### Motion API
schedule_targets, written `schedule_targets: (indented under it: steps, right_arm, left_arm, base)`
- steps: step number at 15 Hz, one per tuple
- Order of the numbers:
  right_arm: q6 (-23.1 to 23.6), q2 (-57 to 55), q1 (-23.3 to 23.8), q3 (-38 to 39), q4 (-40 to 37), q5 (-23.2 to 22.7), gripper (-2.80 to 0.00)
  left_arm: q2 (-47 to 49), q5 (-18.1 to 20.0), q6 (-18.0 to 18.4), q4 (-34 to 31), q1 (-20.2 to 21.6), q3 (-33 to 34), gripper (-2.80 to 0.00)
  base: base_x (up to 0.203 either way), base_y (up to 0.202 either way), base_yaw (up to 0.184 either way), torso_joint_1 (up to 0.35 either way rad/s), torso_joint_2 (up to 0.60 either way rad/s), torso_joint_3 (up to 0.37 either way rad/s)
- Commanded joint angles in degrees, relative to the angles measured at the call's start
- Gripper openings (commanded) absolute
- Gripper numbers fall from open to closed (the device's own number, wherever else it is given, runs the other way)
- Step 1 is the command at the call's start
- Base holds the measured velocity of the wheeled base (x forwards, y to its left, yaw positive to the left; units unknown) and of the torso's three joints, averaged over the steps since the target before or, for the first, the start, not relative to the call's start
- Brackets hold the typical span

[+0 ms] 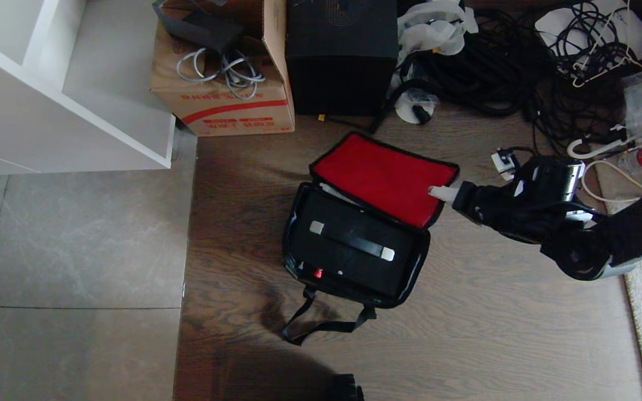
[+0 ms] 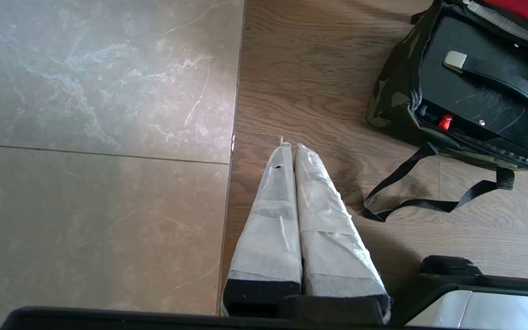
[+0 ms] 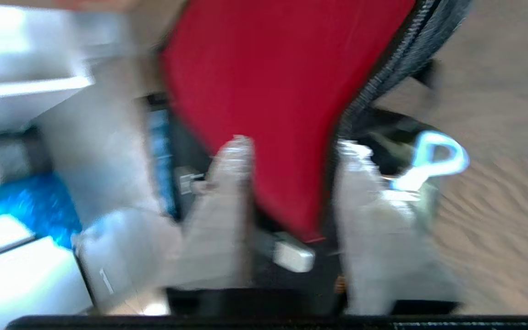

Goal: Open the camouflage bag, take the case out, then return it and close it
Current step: Close the top of the storage box

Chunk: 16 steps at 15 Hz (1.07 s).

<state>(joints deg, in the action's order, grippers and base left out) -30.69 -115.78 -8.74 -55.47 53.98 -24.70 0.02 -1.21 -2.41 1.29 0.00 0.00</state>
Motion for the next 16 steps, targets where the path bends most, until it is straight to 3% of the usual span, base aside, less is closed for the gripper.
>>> schedule_targets:
  steps: [1, 10, 16]
  right_arm:
    - [-0.1, 3.83, -1.35, 3.84, 4.89, -1.86, 0.0]
    - [-3.9, 11.87, -9.43, 19.39, 5.63, -2.75, 0.0]
    - [-3.56, 24.16, -10.54, 27.91, 2.33, -4.94, 0.0]
  left_arm:
    - [-0.02, -0.02, -0.05, 0.03, 0.0, 0.47, -2.8]
    - [-0.02, -0.02, -0.05, 0.03, -0.08, 0.53, -2.8]
    - [-0.02, -0.02, -0.05, 0.03, 0.0, 0.44, -2.8]
  base:
    - [0.0, 0.0, 0.0, 0.0, 0.0, 0.0]
    - [0.0, 0.0, 0.0, 0.0, 0.0, 0.0]
    - [0.0, 0.0, 0.0, 0.0, 0.0, 0.0]
